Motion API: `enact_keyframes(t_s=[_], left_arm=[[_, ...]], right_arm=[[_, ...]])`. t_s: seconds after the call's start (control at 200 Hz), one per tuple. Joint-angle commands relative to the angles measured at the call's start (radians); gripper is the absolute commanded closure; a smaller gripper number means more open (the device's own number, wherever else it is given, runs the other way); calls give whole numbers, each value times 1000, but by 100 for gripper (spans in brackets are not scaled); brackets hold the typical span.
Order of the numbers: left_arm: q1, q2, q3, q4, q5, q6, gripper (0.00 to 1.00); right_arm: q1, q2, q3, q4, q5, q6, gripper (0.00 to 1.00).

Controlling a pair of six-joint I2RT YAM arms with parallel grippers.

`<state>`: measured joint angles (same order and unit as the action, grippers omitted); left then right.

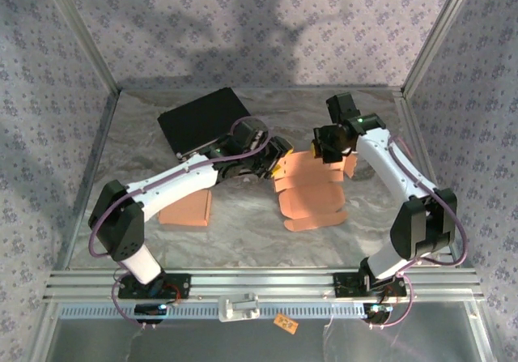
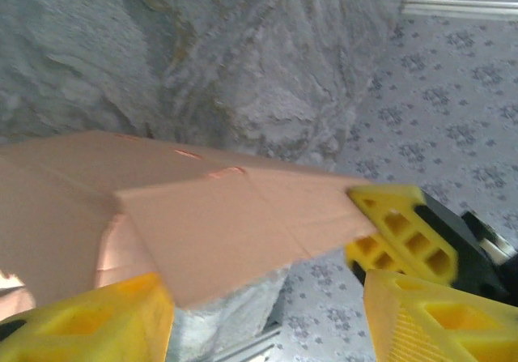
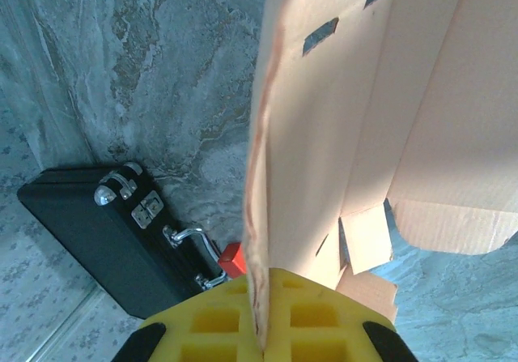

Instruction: Fold the paper box

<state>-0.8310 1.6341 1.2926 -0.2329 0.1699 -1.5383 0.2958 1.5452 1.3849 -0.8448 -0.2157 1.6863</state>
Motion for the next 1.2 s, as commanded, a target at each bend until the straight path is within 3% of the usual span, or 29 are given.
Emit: enact_keyframes(t_s=[0.0, 0.235, 0.48, 0.755, 1.004, 1.194], left_arm=[[24, -15, -7, -24, -24, 26, 37], [43, -17, 14, -63, -41, 79, 40], [50, -13, -4, -37, 8, 93, 58], [59, -2, 9, -57, 67, 151, 71], [50, 61, 124, -141, 197, 267, 73], [48, 136, 226, -276, 269, 352, 61]], right_arm=[[-10, -32, -22, -17, -24, 4, 100], [-12, -32, -17, -18, -35, -3, 100], [-17, -43, -34, 7, -31, 4, 100], [-26, -34, -28, 16, -52, 1, 100], [-34, -17, -29, 48, -65, -2, 100], [-32, -10, -20, 55, -80, -10, 100]])
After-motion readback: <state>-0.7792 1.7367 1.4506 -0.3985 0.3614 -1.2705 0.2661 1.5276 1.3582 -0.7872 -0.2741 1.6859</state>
